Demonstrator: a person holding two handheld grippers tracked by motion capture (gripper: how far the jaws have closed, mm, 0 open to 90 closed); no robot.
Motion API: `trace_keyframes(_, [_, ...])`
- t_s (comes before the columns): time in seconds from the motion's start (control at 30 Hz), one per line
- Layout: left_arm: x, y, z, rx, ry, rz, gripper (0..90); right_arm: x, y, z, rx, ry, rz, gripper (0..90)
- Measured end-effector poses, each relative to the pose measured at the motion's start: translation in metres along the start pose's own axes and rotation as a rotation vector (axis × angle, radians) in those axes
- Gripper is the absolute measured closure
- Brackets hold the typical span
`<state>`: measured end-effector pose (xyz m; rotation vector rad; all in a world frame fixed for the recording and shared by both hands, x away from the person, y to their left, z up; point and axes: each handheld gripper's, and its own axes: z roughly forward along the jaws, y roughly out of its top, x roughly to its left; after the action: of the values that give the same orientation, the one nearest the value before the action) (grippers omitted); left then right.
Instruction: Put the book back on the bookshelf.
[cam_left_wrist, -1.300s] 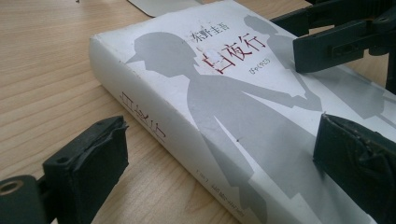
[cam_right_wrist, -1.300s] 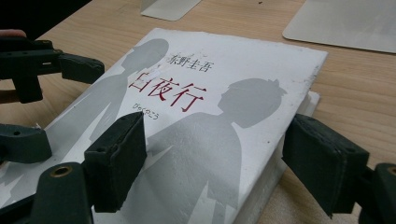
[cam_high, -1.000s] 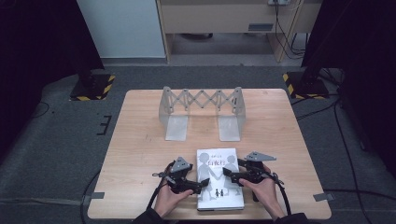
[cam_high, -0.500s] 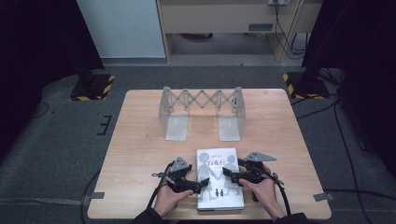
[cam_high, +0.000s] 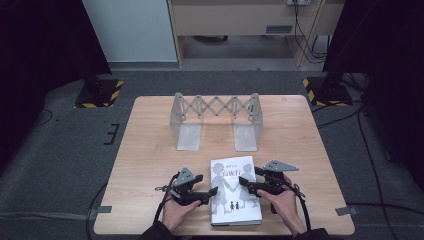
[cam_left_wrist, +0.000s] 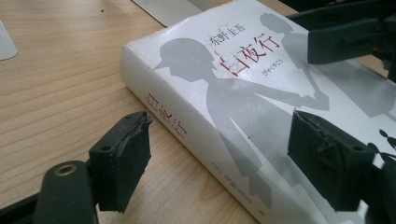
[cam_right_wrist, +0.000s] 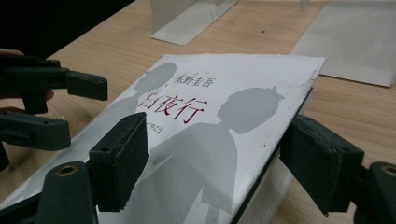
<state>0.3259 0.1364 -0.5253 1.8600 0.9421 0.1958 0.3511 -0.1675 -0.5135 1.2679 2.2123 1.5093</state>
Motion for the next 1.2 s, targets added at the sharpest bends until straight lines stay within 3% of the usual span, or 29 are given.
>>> trace_keyframes(0.13, [0.0,0.0,-0.001,-0.007,0.012,0.031,22.7,0.001,0.004,-0.001,-0.008,0.007,0.004,23.9])
trace_keyframes(0.67, [0.003,-0.002,-0.002,-0.002,0.018,0.015,20.3,0.008,0.017,0.001,-0.051,0.036,0.016,23.5])
trace_keyframes(0.9, [0.003,-0.002,-0.002,0.0,0.01,0.013,20.1,0.005,0.018,0.001,-0.046,0.019,0.012,23.7])
trace_keyframes(1.2, [0.004,-0.001,-0.002,-0.004,0.01,0.008,19.9,0.01,0.018,0.002,-0.052,0.041,0.021,23.0])
